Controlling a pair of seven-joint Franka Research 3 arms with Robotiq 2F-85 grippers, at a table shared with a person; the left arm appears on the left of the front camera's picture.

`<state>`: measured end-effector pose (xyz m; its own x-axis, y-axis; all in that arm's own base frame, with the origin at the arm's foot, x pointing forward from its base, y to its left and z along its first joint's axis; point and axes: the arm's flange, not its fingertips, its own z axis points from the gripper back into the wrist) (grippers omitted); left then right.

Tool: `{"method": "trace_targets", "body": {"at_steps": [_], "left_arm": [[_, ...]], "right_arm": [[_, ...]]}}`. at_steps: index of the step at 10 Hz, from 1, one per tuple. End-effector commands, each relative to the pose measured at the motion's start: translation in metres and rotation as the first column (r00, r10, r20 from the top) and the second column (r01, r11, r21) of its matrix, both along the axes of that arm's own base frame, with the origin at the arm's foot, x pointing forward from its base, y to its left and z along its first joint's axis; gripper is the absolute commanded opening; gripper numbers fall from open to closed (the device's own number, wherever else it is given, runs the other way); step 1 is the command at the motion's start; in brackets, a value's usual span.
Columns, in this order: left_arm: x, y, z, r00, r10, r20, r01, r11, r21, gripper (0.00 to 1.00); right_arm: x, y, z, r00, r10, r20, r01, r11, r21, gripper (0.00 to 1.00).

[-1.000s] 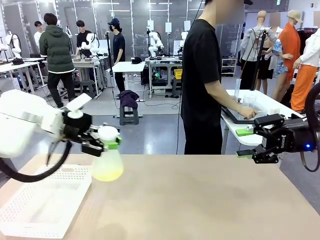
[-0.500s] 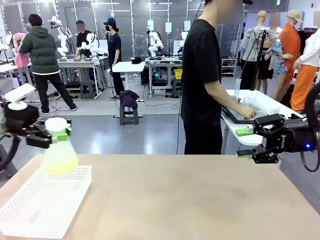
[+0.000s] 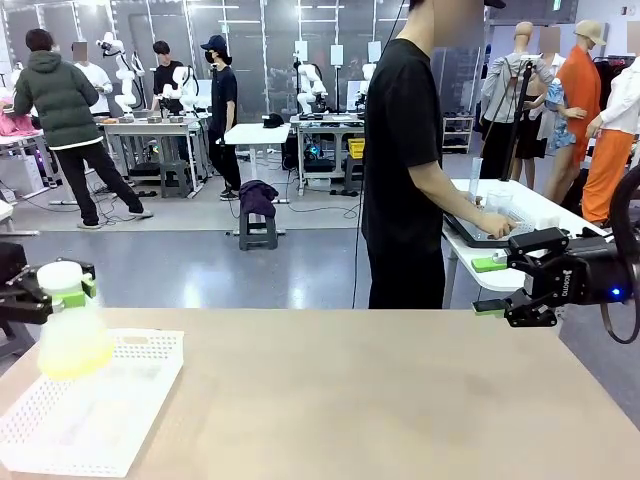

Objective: Prepare the solutions needed for the experiment.
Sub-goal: When the human places the Big flask in the center of the table, pick up the Big flask and place it in the left Organizing basket.

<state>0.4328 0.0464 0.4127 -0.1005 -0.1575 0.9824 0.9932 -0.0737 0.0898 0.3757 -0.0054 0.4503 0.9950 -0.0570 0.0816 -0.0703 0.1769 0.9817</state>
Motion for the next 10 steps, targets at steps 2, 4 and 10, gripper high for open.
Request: {"method": "trace_targets", "body": {"at_steps": [2, 4, 10], "left_arm": [[0.001, 0.001, -0.030, 0.999, -0.022, 0.033, 0.023, 1.000, -0.014, 0.13], [0.002, 0.003, -0.051, 0.998, -0.028, 0.057, 0.032, 0.998, -0.053, 0.13], [0.010, 0.008, -0.103, 0.996, -0.065, 0.067, 0.070, 0.995, -0.067, 0.13]], "right_arm": [[-0.001, 0.000, 0.002, 1.000, 0.004, 0.006, -0.004, 1.000, 0.005, 0.74], [-0.001, 0.000, 0.002, 1.000, 0.004, 0.006, -0.004, 1.000, 0.005, 0.74], [-0.001, 0.000, 0.002, 1.000, 0.004, 0.006, -0.004, 1.000, 0.005, 0.74]]}}
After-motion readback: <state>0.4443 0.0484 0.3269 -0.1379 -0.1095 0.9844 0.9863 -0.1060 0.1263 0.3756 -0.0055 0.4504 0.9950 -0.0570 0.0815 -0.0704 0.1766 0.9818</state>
